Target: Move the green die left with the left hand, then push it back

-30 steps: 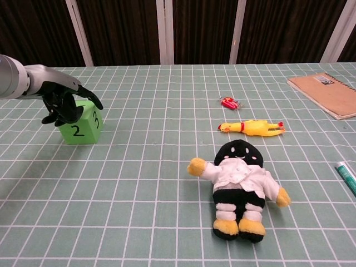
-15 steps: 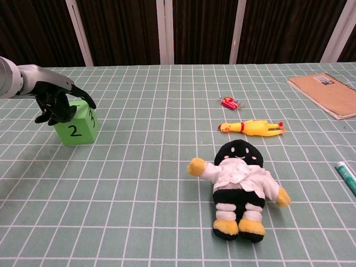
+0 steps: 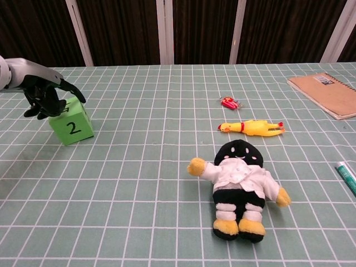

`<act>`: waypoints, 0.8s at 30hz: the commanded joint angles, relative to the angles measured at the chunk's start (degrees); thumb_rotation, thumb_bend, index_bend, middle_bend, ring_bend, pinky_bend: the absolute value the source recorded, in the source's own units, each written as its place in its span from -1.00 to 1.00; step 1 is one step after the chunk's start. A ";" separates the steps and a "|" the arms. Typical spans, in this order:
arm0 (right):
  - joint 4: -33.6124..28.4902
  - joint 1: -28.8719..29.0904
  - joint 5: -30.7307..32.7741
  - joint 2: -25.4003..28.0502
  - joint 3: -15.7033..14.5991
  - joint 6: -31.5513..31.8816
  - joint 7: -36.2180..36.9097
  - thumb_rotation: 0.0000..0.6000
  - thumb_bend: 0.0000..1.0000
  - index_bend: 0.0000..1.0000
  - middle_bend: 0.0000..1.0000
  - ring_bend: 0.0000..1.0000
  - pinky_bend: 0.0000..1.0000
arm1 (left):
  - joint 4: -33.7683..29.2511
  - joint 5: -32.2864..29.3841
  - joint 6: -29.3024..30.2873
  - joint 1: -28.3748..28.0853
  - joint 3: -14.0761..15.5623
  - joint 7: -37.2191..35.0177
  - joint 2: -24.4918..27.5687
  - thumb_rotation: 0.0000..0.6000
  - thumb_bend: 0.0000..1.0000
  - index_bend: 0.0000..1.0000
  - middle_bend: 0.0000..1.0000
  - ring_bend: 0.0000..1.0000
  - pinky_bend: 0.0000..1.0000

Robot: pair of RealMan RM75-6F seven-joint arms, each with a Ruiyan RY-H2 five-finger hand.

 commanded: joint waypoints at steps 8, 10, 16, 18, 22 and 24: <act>0.09 0.07 0.02 -0.20 -0.08 -0.10 -0.26 1.00 -0.69 -0.75 -0.98 -0.89 -0.95 | 0.10 -0.69 -1.27 0.52 0.97 0.29 2.05 1.00 0.91 -0.73 0.68 0.36 0.46; 0.11 0.09 0.03 -0.26 -0.09 -0.11 -0.34 1.00 -0.69 -0.75 -0.98 -0.89 -0.95 | 0.07 -0.82 -1.62 0.63 1.34 0.44 2.66 1.00 0.91 -0.73 0.68 0.36 0.46; 0.05 0.09 -0.02 -0.36 -0.18 -0.09 -0.54 1.00 -0.69 -0.75 -0.98 -0.89 -0.95 | 0.37 -0.63 -2.64 1.23 1.92 0.08 4.00 1.00 0.91 -0.73 0.68 0.36 0.46; 0.01 0.13 0.02 -0.38 -0.22 -0.20 -0.59 1.00 -0.69 -0.75 -0.98 -0.89 -0.95 | 0.61 -0.72 -3.13 1.34 2.33 0.18 4.33 1.00 0.91 -0.73 0.68 0.36 0.46; 0.04 0.15 0.05 -0.46 -0.25 -0.22 -0.75 1.00 -0.69 -0.75 -0.98 -0.89 -0.95 | 0.88 -0.66 -4.14 1.33 2.98 0.49 4.86 1.00 0.91 -0.73 0.68 0.35 0.46; 0.05 0.15 0.07 -0.51 -0.26 -0.23 -0.82 1.00 -0.69 -0.75 -0.98 -0.89 -0.95 | 0.96 -0.63 -4.52 1.34 3.19 0.46 5.20 1.00 0.91 -0.73 0.68 0.35 0.46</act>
